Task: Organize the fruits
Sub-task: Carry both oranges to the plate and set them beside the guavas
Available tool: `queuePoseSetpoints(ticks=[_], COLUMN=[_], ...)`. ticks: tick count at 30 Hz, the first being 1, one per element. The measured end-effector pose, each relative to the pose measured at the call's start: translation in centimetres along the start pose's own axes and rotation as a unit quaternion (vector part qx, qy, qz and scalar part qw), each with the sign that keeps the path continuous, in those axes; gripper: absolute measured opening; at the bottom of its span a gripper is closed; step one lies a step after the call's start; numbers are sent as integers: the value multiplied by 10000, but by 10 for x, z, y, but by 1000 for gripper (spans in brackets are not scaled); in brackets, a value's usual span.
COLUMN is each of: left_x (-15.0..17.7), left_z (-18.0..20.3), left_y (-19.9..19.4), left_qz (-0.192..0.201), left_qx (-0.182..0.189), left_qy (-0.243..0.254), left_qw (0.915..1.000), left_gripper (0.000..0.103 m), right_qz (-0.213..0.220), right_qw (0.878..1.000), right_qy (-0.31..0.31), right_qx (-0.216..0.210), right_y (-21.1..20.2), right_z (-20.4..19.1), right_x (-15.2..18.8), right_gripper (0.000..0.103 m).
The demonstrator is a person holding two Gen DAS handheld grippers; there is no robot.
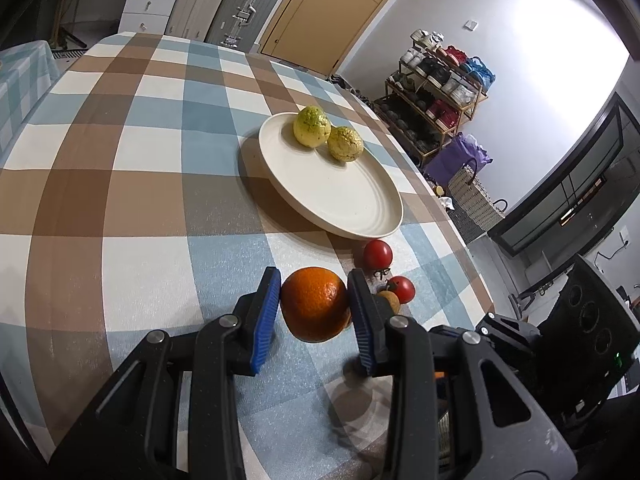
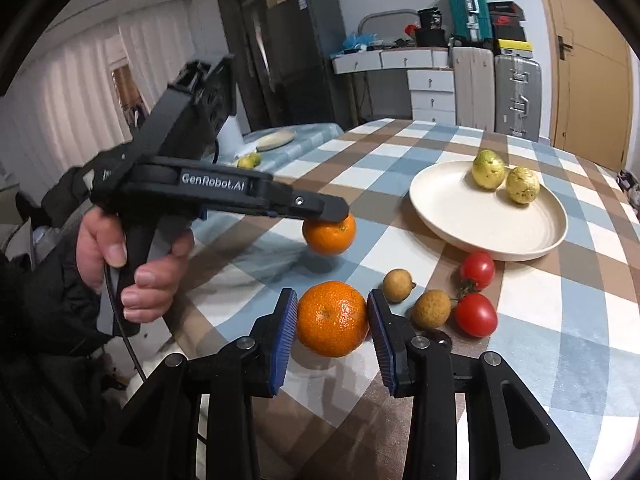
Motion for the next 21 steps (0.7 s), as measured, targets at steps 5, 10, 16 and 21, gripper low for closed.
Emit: queuePoseSetpoints(ticks=[5,10,16,21], left_x=[-9,-29,-61,-78], left_z=[4,9,23,32], left_y=[2,8,24,48], left_qz=[33,93,138,57], left_qx=[-41,-53,-17,18], left_qy=[53,97,198,196], left_qw=[10000,9999,9997,9998], left_gripper=[32,32,32,32], right_qz=[223,465,611,631], right_qw=[9994,9976,9953,9933], right_qy=[276,504,731,949], right_qx=[-2,51,142,185], right_y=[-6,-12,-9,-2], right_z=[18,44,79,110], right_x=[-8,-22,-36,-49], right_gripper=[37,37,37,37])
Point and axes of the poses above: each gripper's, at about its wrist camera, not at the fingertips, and y roughly the way its jaws point, z to its right, x to its underside, the point moved 8 cm from there along y, roughly the way its jaws point, and after that the axes turned 13 degrees about -y, right-handed, at the moved point
